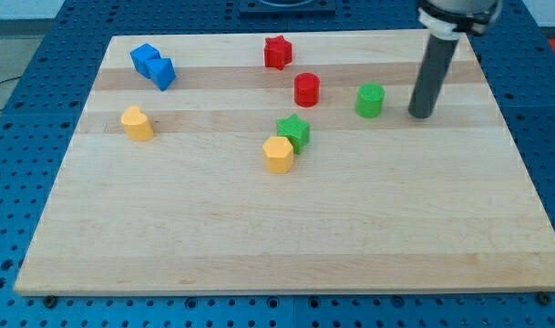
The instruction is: Move the green circle right to the red circle
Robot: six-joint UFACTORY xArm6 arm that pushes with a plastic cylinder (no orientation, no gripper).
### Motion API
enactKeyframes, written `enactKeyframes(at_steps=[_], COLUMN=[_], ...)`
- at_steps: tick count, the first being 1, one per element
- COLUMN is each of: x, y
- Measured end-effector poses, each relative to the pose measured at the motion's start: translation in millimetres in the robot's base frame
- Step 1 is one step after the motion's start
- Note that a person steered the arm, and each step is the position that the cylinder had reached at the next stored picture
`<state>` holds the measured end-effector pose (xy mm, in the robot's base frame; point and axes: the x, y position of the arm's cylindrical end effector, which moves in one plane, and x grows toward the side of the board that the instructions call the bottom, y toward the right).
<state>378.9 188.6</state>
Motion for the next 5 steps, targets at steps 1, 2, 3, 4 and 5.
enactKeyframes(at_steps=[1, 2, 3, 4, 5], x=[0, -1, -8, -12, -12], y=[-69, -89, -71, -71, -74])
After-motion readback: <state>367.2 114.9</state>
